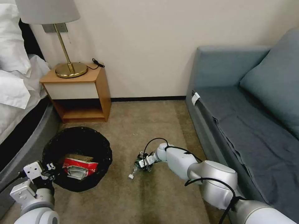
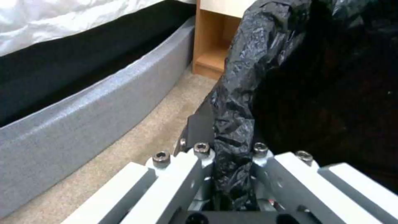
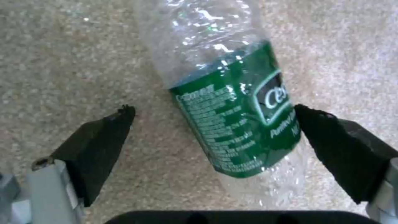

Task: Pick up the trash bin, then pick up the garbage on the floor and place it into the trash bin.

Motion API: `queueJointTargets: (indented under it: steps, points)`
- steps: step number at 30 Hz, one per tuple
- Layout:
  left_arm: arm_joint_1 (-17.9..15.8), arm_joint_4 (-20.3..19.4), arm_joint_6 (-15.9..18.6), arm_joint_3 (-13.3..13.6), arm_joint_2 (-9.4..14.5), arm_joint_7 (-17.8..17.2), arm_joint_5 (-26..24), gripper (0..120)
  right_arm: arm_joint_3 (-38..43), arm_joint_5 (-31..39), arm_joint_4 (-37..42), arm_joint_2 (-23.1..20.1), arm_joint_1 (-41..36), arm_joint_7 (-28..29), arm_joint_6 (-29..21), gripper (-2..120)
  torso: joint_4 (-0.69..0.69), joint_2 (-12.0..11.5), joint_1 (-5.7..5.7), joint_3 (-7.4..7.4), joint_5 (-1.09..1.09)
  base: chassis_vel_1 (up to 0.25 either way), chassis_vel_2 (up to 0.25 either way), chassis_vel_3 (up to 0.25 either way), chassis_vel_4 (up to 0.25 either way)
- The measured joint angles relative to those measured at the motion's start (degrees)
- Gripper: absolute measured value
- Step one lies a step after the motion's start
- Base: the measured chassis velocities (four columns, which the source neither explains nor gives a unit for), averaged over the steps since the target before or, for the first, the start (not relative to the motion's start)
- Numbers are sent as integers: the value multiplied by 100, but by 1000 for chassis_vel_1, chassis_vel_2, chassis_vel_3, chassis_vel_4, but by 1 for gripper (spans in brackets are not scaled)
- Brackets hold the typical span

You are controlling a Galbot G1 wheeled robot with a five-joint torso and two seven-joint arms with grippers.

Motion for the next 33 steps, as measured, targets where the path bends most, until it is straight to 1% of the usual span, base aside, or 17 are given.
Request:
queueJointTargets:
  steps: [4, 6, 10, 13, 14, 15, 19, 20, 21, 22, 24, 25, 28, 30, 31, 32, 33]
  points:
    - [17, -24, -10, -10, 0, -1, 0, 2, -32, 3, -3, 0, -15, -3, -2, 96, 0, 0, 0, 0, 0, 0, 0, 0, 0]
    - [18, -32, -10, -14, 0, -2, -1, 2, -39, 6, -3, 0, -16, -5, -2, 91, 0, 0, 0, 0, 0, 0, 0, 0, 0]
    - [14, -37, -10, -14, 0, -2, -2, 2, -42, 9, 2, 0, -16, -8, -2, 87, 0, 0, 0, 0, 0, 0, 0, 0, 0]
    - [2, -38, -10, -4, 0, -2, 0, 2, -41, 15, 27, 0, -16, -9, 3, 82, 0, 0, 0, 0, 0, 0, 0, 0, 0]
    - [-2, -37, -10, 3, 0, -2, 8, 2, -40, 26, 35, 0, -16, -8, 6, 77, 0, 0, 0, 0, 0, 0, 0, 0, 0]
    - [-2, -37, -10, 3, 0, -2, 8, 2, -40, 26, 35, 0, -16, -8, 6, 77, 0, 0, 0, 0, 0, 0, 0, 0, 0]
    - [-16, -29, -10, 22, 0, -3, 34, 2, -35, 52, 73, 0, -16, -9, 20, 60, 0, 0, 0, 0, 0, 0, 0, 0, 0]
    - [-16, -29, -10, 22, 0, -3, 34, 2, -35, 52, 73, 0, -16, -9, 20, 60, 0, 0, 0, 0, 0, 0, 0, 0, 0]
    - [-18, -29, -10, 23, 0, -4, 36, 2, -35, 58, 78, 0, -16, -9, 22, 57, 0, 0, 0, 0, 0, 0, 0, 0, 0]
    - [-23, -29, -10, 23, 0, -5, 37, 2, -35, 73, 85, 0, -16, -12, 23, 48, 0, 0, 0, 0, 0, 0, 0, 0, 0]
    - [-25, -27, -10, 18, 0, -5, 37, 2, -40, 113, 98, 0, -15, -30, 25, 42, 0, 0, 0, 0, 0, 0, 0, 0, 0]
    - [-25, -27, -10, 18, 0, -5, 37, 2, -40, 113, 98, 0, -15, -30, 25, 42, 0, 0, 0, 0, 0, 0, 0, 0, 0]
    - [-26, -24, -10, 9, 0, -5, 37, 2, -56, 143, 113, 0, -16, -47, 27, 30, 0, 0, 0, 0, 0, 0, 0, 0, 0]
    - [-26, -24, -10, 8, 0, -5, 36, 2, -58, 147, 117, 0, -16, -50, 27, 29, 0, 0, 0, 0, 0, 0, 0, 0, 0]
    - [-27, -22, -10, 5, 0, -5, 36, 2, -62, 153, 122, 0, -16, -54, 27, 25, 0, 0, 0, 0, 0, 0, 0, 0, 0]
    - [-27, -20, -10, 4, 0, -5, 36, 2, -65, 160, 127, 0, -16, -58, 28, 24, 0, 0, 0, 0, 0, 0, 0, 0, 0]
    - [-27, -18, -10, 3, 0, -5, 36, 2, -69, 171, 133, 0, -15, -64, 28, 19, 0, 0, 0, 0, 0, 0, 0, 0, 0]
